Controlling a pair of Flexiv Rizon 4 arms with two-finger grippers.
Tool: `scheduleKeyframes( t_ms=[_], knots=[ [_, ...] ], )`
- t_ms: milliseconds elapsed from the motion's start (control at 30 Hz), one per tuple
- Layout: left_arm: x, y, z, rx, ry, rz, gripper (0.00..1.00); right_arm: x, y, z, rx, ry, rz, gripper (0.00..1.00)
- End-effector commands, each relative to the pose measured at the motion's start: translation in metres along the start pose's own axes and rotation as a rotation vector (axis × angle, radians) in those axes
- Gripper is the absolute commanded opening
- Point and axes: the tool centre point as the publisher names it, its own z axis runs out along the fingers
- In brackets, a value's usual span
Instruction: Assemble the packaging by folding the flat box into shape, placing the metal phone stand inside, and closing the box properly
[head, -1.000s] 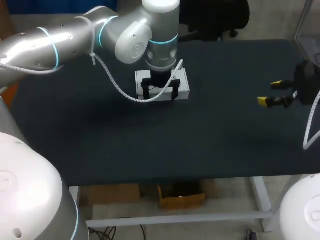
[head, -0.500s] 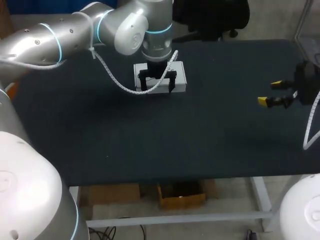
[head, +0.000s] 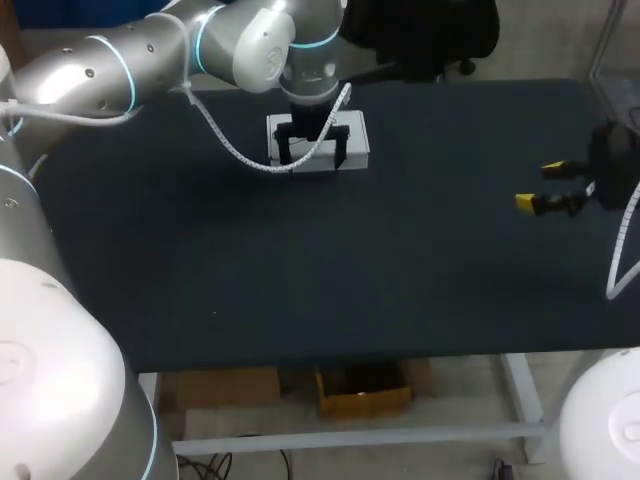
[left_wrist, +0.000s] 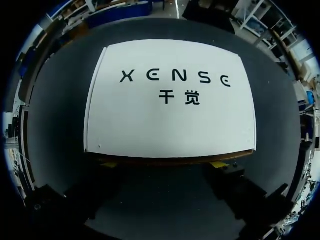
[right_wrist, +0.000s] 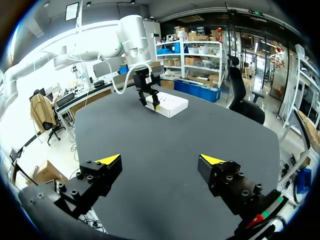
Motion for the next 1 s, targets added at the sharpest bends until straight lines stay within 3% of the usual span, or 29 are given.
scheduleKeyframes(
  t_ms=[33, 500, 633, 767, 1000],
  knots=[
    [0.002, -0.015, 0.001, -0.029, -0.001, 0.001, 1.00, 0.000, -0.001, -0.002, -0.008, 0.004, -0.002, 1.00],
    [0.004, -0.034, 0.002, -0.040, 0.020, 0.013, 1.00, 0.000, -0.001, -0.002, -0.008, 0.004, -0.002, 1.00],
    [0.003, -0.019, -0.006, -0.026, 0.033, 0.028, 1.00, 0.000, -0.001, -0.002, -0.008, 0.004, -0.002, 1.00],
    [0.000, 0.007, -0.018, 0.013, 0.039, 0.052, 1.00, 0.000, -0.001, -0.002, -0.008, 0.004, -0.002, 1.00],
    [-0.023, 0.068, -0.046, 0.197, 0.094, 0.128, 1.00, 0.000, -0.001, -0.002, -0.008, 0.004, -0.002, 1.00]
  ],
)
